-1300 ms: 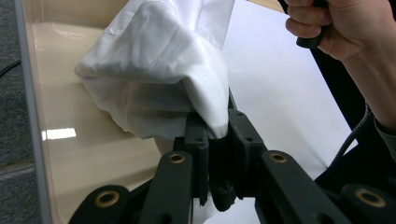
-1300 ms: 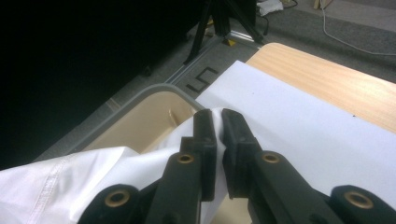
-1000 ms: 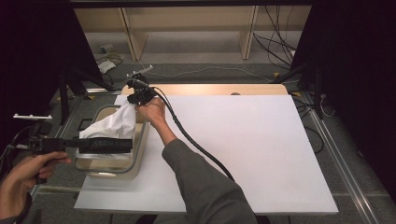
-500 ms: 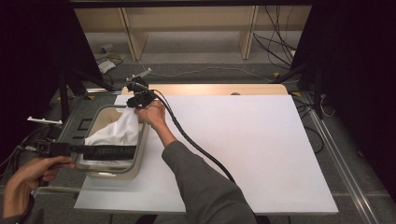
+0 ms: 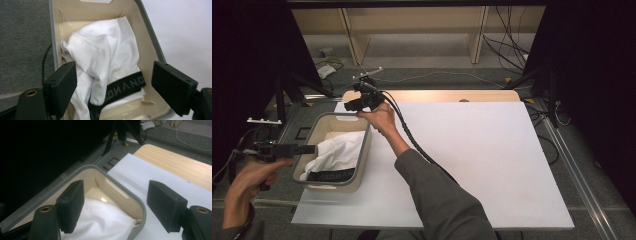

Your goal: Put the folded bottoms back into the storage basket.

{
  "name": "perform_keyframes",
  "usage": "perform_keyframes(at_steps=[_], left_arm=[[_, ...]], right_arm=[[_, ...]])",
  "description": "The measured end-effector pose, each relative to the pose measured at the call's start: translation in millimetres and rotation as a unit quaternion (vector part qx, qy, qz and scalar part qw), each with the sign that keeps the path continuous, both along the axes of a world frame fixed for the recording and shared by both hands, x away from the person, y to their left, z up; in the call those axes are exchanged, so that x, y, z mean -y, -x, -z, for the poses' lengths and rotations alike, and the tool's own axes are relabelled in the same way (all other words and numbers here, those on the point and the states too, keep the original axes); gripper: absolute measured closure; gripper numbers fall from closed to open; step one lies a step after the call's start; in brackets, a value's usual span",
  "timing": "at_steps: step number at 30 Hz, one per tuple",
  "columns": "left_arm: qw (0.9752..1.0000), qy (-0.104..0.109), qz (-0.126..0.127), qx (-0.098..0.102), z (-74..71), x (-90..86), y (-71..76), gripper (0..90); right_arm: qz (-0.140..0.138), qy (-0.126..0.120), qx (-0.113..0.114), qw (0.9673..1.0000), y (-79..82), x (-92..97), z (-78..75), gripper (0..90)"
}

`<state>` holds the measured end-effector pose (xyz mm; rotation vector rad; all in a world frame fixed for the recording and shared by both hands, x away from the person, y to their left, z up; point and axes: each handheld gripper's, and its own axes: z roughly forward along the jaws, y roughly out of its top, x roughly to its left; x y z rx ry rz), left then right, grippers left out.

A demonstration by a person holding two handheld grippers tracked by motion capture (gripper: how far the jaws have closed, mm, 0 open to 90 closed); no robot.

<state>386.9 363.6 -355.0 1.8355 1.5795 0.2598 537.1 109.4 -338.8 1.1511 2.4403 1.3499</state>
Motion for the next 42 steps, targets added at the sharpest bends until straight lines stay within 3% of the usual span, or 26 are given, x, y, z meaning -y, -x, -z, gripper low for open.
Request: perform_keyframes(at_steps=[3,8,12,14,17,23,28,33,38,42], left_arm=[[0.9999,-0.015,0.003,-0.004,4.0,11.1,-8.6,20.3],[0.9992,-0.034,-0.017,-0.012,12.3,19.0,-24.0,20.1],[0.9990,-0.034,-0.025,-0.012,15.7,24.6,-36.3,20.2],[0.9983,-0.047,-0.031,-0.016,19.0,29.5,-45.1,20.2],[0.9981,-0.043,-0.038,-0.023,26.0,34.1,-58.1,20.2],[0.9961,-0.063,-0.048,-0.040,42.7,41.2,-81.0,20.7],[0.9928,-0.082,-0.061,-0.063,54.6,43.5,-94.5,23.9],[0.9906,-0.081,-0.075,-0.081,70.5,42.0,-105.5,28.7],[0.9871,-0.095,-0.086,-0.096,81.2,41.8,-111.3,35.9],[0.9828,-0.120,-0.087,-0.110,85.7,45.6,-114.6,44.6]], right_arm=[[-0.005,-0.008,0.010,0.9999,4.8,14.3,-6.5,29.4],[-0.011,-0.030,0.023,0.9992,15.5,43.8,-15.8,27.5],[-0.014,-0.038,0.038,0.9985,28.0,70.6,-22.5,25.2],[-0.016,-0.038,0.043,0.9983,34.8,82.6,-23.0,24.9],[-0.022,-0.033,0.050,0.9980,46.5,100.6,-22.1,24.9],[-0.040,-0.034,0.064,0.9966,73.4,134.5,-17.9,25.1],[-0.055,-0.033,0.064,0.9959,96.4,159.3,-10.1,25.3],[-0.058,-0.028,0.067,0.9957,117.1,182.9,2.4,25.3],[-0.058,-0.039,0.057,0.9959,130.5,204.5,15.4,25.7],[-0.059,-0.045,0.050,0.9960,138.5,215.3,23.2,25.8]])
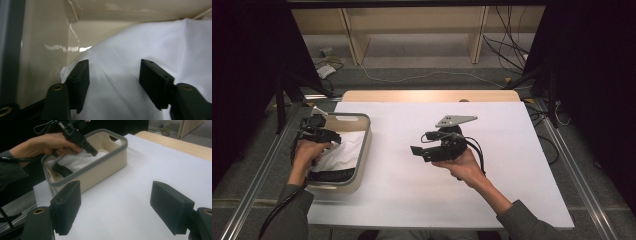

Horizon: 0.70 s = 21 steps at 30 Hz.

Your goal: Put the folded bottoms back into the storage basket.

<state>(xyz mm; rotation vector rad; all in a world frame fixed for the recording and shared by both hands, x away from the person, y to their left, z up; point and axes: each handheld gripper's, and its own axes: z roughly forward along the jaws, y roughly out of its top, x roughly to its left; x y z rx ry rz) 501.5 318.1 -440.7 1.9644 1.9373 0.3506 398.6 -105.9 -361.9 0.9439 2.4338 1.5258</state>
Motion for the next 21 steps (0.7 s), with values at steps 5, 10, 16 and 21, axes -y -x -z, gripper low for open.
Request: perform_keyframes(at_steps=[5,10,16,21], left_arm=[[0.9998,-0.001,-0.007,-0.016,12.8,-1.8,-3.8,70.9],[0.9999,-0.004,0.001,-0.012,14.3,-1.8,-6.6,85.6],[0.9981,-0.014,0.007,0.060,7.7,-2.3,-7.1,87.4],[0.9946,-0.017,0.011,0.102,-4.2,-1.1,-7.5,87.3]], right_arm=[[0.003,-0.008,-0.008,0.9999,4.0,11.4,5.4,26.1],[0.007,-0.014,-0.012,0.9998,3.1,17.2,6.3,26.4],[0.009,-0.017,-0.016,0.9997,2.4,18.1,8.1,26.5],[0.013,-0.019,-0.019,0.9995,0.8,20.1,9.4,26.6]])
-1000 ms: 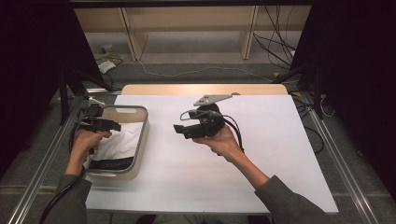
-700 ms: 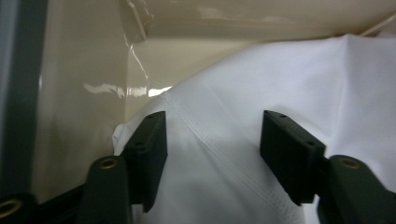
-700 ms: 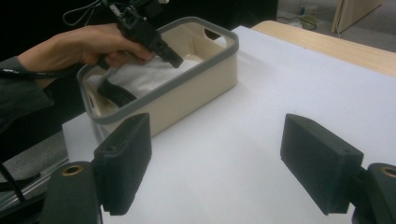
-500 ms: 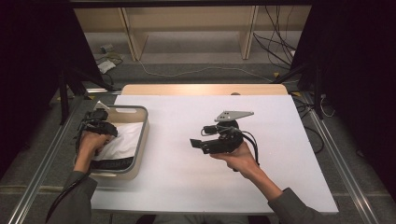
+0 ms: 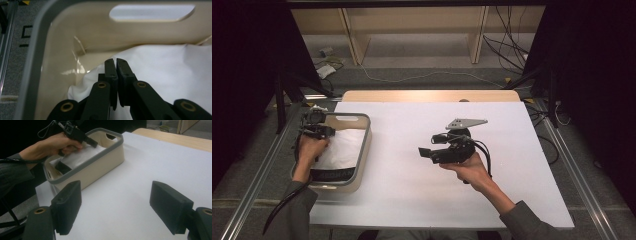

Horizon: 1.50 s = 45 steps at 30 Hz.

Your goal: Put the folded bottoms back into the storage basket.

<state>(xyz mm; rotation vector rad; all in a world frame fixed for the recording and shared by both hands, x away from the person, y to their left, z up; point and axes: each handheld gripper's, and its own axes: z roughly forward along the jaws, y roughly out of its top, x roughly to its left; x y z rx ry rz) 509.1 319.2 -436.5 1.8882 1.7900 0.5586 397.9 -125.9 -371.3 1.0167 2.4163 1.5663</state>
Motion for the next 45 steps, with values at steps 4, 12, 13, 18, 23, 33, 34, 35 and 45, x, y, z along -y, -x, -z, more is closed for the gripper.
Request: perform_keyframes(at_steps=[4,12,13,18,23,33,34,35,45], left_arm=[[0.9999,-0.003,-0.015,-0.004,7.6,-3.1,0.2,86.9],[0.9997,-0.003,-0.022,-0.013,15.8,-4.4,0.6,76.8],[0.9997,0.001,-0.020,-0.012,14.6,-4.2,1.3,72.1],[0.9996,0.024,-0.010,-0.006,2.7,-2.0,7.0,54.6],[0.9992,0.039,-0.002,0.001,-8.1,1.8,12.8,43.6],[0.9979,0.059,0.020,0.016,-26.2,17.0,28.5,25.2],[0.9976,0.062,0.022,0.019,-28.4,18.7,30.5,24.3],[0.9974,0.064,0.024,0.022,-30.5,20.2,32.4,23.5],[0.9951,0.078,0.040,0.047,-42.4,37.3,50.1,20.1]], right_arm=[[0.002,0.001,-0.004,1.0000,-0.2,1.1,2.0,26.6],[0.005,0.001,-0.006,1.0000,0.5,4.5,3.0,26.5],[0.006,0.001,-0.003,1.0000,0.6,5.0,2.9,26.6],[0.012,-0.004,0.001,0.9999,1.7,9.4,0.6,26.5],[0.020,-0.008,0.003,0.9998,2.8,14.3,0.0,26.5],[0.041,-0.022,0.010,0.9989,3.0,26.0,3.5,26.5],[0.043,-0.021,0.010,0.9988,3.1,27.2,3.9,26.4],[0.044,-0.021,0.010,0.9987,3.4,28.4,4.3,26.3],[0.059,-0.025,0.006,0.9979,5.6,39.4,10.7,26.2]])
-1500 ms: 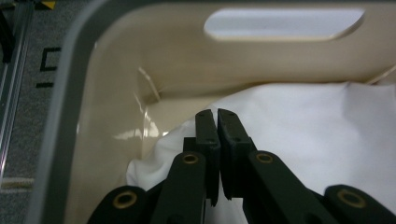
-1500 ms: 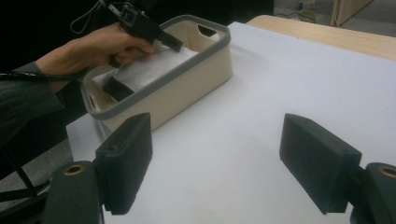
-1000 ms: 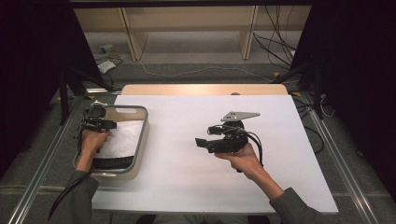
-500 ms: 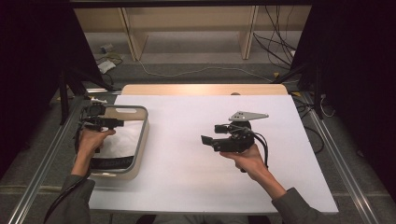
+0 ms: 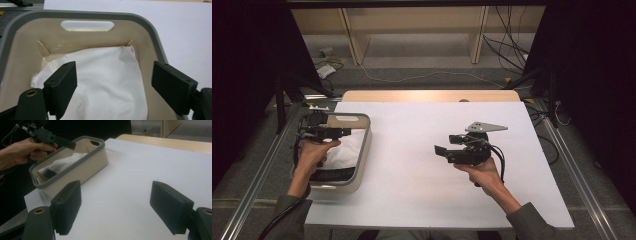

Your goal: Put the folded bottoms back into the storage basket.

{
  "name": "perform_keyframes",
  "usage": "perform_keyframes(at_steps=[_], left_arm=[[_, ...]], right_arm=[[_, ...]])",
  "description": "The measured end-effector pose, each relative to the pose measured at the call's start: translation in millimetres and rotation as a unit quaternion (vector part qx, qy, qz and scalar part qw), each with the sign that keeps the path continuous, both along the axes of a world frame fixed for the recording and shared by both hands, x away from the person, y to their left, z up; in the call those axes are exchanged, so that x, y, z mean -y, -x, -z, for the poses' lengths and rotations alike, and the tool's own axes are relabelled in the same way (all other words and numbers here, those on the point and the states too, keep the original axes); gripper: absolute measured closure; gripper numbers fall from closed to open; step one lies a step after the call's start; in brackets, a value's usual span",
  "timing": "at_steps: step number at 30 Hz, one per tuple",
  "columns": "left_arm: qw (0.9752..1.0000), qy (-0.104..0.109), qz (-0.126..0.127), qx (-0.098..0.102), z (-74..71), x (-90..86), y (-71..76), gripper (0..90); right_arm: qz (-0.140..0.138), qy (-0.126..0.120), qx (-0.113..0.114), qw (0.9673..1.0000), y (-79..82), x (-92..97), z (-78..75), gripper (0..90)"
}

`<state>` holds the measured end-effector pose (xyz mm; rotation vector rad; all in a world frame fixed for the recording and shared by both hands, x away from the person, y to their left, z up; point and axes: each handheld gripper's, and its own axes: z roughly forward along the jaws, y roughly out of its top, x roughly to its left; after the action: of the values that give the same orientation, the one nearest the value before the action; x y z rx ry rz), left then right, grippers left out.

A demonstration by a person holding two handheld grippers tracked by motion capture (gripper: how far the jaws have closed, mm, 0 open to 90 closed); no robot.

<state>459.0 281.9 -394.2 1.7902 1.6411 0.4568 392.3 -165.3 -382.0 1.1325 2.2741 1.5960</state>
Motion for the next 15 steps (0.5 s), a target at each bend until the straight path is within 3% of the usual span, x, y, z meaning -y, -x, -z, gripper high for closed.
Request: perform_keyframes(at_steps=[6,15], left_arm=[[0.9997,0.015,0.011,0.014,-0.3,11.6,8.1,19.4],[0.9985,0.012,0.042,0.034,-1.5,35.5,16.6,17.4]], right_arm=[[0.011,-0.003,0.003,0.9999,1.4,7.3,2.4,26.2],[0.022,-0.009,0.005,0.9997,4.1,17.0,4.9,25.9]])
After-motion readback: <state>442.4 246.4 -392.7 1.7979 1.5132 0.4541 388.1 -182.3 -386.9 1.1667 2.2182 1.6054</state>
